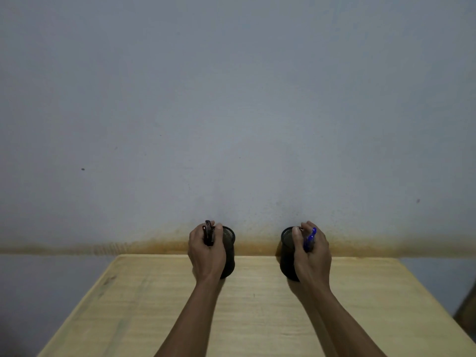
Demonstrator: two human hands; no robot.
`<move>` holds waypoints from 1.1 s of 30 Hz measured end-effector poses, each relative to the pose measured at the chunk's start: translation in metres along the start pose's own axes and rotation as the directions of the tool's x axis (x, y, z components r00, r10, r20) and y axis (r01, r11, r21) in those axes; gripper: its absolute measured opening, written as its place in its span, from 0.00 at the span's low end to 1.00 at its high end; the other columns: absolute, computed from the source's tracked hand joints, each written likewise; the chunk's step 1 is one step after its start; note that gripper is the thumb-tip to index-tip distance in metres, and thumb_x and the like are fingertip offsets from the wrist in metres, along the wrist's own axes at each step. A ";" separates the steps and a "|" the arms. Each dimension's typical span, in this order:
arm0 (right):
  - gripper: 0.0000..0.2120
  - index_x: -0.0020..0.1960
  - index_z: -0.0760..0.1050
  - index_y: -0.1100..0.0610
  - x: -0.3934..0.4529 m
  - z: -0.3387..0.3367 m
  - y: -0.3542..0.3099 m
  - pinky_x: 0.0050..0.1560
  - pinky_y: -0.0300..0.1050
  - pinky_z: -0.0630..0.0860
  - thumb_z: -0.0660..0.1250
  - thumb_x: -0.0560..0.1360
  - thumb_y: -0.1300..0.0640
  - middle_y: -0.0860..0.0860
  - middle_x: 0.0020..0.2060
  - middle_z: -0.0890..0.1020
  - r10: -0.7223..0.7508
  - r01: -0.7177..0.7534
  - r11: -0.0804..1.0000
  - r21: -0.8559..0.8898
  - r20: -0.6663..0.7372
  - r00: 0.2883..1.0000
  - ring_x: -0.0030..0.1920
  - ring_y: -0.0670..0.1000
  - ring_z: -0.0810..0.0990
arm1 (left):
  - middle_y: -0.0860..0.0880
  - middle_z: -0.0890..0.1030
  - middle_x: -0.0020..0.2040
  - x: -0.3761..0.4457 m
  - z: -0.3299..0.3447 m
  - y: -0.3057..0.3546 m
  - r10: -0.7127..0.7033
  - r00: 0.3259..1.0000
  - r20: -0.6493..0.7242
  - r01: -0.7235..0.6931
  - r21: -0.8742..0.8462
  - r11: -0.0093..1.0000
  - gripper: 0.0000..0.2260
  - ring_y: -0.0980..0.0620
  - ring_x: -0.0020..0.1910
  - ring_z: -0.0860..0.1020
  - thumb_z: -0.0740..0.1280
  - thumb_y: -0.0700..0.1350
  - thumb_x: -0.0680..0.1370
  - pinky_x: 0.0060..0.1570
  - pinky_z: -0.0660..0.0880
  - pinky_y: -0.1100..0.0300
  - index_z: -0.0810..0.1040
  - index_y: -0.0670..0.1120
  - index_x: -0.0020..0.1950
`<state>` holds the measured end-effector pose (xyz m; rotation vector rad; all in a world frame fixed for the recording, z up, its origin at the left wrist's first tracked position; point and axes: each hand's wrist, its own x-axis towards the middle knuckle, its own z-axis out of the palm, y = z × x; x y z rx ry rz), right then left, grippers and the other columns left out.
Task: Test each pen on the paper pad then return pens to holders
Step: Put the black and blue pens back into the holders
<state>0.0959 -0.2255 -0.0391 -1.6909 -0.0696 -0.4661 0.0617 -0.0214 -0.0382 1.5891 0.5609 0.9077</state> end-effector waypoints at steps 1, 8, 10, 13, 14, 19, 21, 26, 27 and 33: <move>0.20 0.69 0.75 0.53 -0.001 0.000 -0.001 0.63 0.42 0.71 0.69 0.80 0.49 0.51 0.68 0.76 0.015 -0.015 1.000 0.018 0.002 1.000 0.68 0.51 0.74 | 0.56 0.79 0.57 -0.001 0.001 0.001 -0.006 1.000 -0.010 0.006 -0.022 1.000 0.07 0.51 0.60 0.77 0.71 0.53 0.77 0.56 0.74 0.53 0.81 0.57 0.55; 0.29 0.75 0.69 0.54 -0.001 -0.002 -0.004 0.48 0.21 0.70 0.73 0.77 0.53 0.51 0.68 0.76 0.054 -0.055 0.995 0.080 0.011 0.998 0.60 0.48 0.76 | 0.55 0.82 0.54 -0.003 0.001 0.004 0.010 0.999 -0.037 -0.013 -0.071 0.997 0.12 0.55 0.55 0.79 0.75 0.50 0.75 0.52 0.74 0.62 0.82 0.52 0.57; 0.31 0.76 0.68 0.54 -0.002 -0.002 -0.004 0.58 0.34 0.71 0.74 0.76 0.52 0.51 0.70 0.75 0.040 -0.041 0.996 0.077 0.004 0.999 0.64 0.50 0.76 | 0.54 0.82 0.55 -0.004 0.001 0.005 0.021 0.999 -0.044 -0.024 -0.071 0.997 0.13 0.55 0.55 0.79 0.76 0.50 0.74 0.50 0.72 0.67 0.82 0.51 0.58; 0.33 0.76 0.68 0.55 -0.002 -0.004 -0.004 0.61 0.40 0.71 0.76 0.75 0.54 0.52 0.71 0.75 0.045 -0.043 0.992 0.115 -0.011 0.999 0.65 0.49 0.75 | 0.53 0.82 0.55 -0.003 0.001 0.003 0.028 0.998 -0.059 -0.032 -0.068 0.997 0.15 0.54 0.55 0.79 0.77 0.50 0.73 0.51 0.72 0.65 0.82 0.50 0.58; 0.33 0.76 0.68 0.55 -0.002 -0.004 -0.004 0.61 0.39 0.71 0.76 0.74 0.54 0.52 0.71 0.75 0.044 -0.041 0.992 0.121 -0.016 0.999 0.65 0.48 0.74 | 0.53 0.82 0.55 -0.003 0.002 0.003 0.033 0.997 -0.063 -0.037 -0.067 0.997 0.15 0.54 0.55 0.80 0.77 0.50 0.73 0.52 0.72 0.65 0.82 0.50 0.58; 0.34 0.75 0.69 0.54 0.001 -0.005 -0.001 0.63 0.38 0.70 0.78 0.72 0.55 0.52 0.70 0.76 0.036 -0.031 0.991 0.130 -0.035 0.999 0.70 0.51 0.74 | 0.52 0.83 0.55 -0.004 0.002 0.004 0.048 0.997 -0.061 -0.052 -0.069 0.996 0.15 0.53 0.55 0.80 0.77 0.50 0.73 0.52 0.74 0.63 0.82 0.49 0.58; 0.35 0.75 0.68 0.53 0.001 -0.006 -0.001 0.65 0.40 0.70 0.79 0.72 0.55 0.52 0.71 0.76 0.049 -0.042 0.988 0.146 -0.040 0.998 0.71 0.51 0.74 | 0.52 0.82 0.55 -0.005 0.002 0.005 0.044 0.997 -0.057 -0.048 -0.071 0.996 0.16 0.53 0.56 0.79 0.77 0.51 0.73 0.54 0.76 0.59 0.82 0.50 0.58; 0.40 0.76 0.67 0.54 -0.001 -0.014 -0.007 0.68 0.42 0.70 0.81 0.69 0.54 0.50 0.71 0.75 0.042 -0.036 0.988 0.148 -0.039 0.998 0.72 0.48 0.72 | 0.52 0.80 0.61 -0.008 -0.003 0.007 0.058 0.997 -0.043 -0.059 -0.023 0.998 0.25 0.53 0.59 0.77 0.79 0.56 0.69 0.58 0.74 0.58 0.80 0.50 0.63; 0.41 0.76 0.67 0.54 -0.001 -0.017 -0.009 0.68 0.42 0.69 0.82 0.68 0.53 0.50 0.72 0.75 0.051 -0.045 0.988 0.146 -0.040 0.998 0.72 0.48 0.72 | 0.53 0.79 0.62 -0.009 -0.004 0.010 0.061 0.998 -0.034 -0.062 -0.011 0.998 0.27 0.53 0.61 0.76 0.79 0.57 0.68 0.59 0.73 0.58 0.80 0.51 0.64; 0.45 0.77 0.66 0.52 -0.010 -0.034 -0.027 0.70 0.44 0.68 0.83 0.65 0.49 0.48 0.74 0.72 0.036 -0.032 0.991 0.128 -0.027 0.999 0.75 0.49 0.69 | 0.55 0.75 0.68 -0.023 -0.019 0.036 0.107 0.994 -0.016 -0.108 -0.031 0.994 0.34 0.57 0.68 0.70 0.80 0.59 0.66 0.64 0.67 0.60 0.76 0.51 0.69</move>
